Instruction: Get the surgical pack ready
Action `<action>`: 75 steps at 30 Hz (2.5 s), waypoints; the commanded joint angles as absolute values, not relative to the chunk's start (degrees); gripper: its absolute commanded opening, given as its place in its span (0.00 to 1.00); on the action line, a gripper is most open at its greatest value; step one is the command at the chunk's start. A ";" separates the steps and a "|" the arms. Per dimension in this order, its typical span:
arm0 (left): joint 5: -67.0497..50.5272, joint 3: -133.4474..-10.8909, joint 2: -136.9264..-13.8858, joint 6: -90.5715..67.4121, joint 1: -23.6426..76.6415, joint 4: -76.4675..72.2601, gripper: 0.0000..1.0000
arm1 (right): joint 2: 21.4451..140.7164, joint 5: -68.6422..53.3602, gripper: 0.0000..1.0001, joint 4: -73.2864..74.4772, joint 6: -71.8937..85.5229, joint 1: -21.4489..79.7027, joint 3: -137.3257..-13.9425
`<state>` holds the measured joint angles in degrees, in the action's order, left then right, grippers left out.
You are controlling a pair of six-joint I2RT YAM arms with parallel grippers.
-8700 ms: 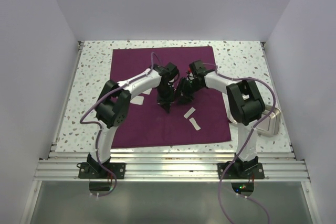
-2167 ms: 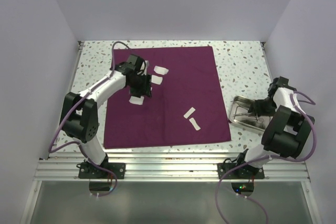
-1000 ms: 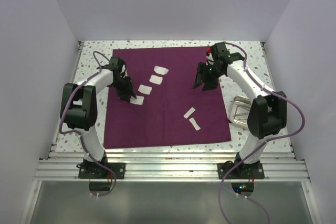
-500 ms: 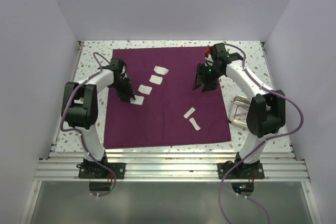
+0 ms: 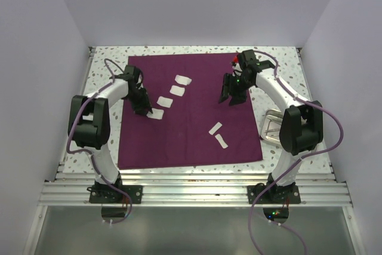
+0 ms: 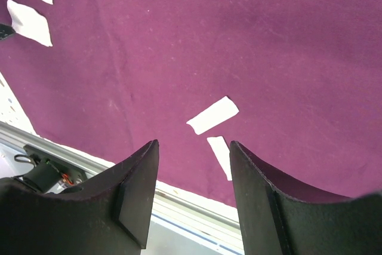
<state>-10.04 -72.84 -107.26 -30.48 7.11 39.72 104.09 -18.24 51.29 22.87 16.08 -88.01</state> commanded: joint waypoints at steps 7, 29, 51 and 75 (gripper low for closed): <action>-11.07 -72.86 -109.95 -31.03 6.50 39.29 0.39 | 103.71 -19.95 0.54 51.68 21.45 15.91 -88.15; -13.63 -73.04 -111.01 -31.55 6.42 37.35 0.27 | 104.59 -20.39 0.54 51.24 21.27 16.00 -87.36; -12.29 -81.56 -108.45 -29.62 6.59 42.89 0.00 | 106.78 -21.45 0.54 51.50 21.71 16.08 -88.94; -28.65 -87.45 -115.40 -36.38 6.59 35.25 0.00 | 109.51 -20.92 0.54 53.17 20.92 16.00 -92.02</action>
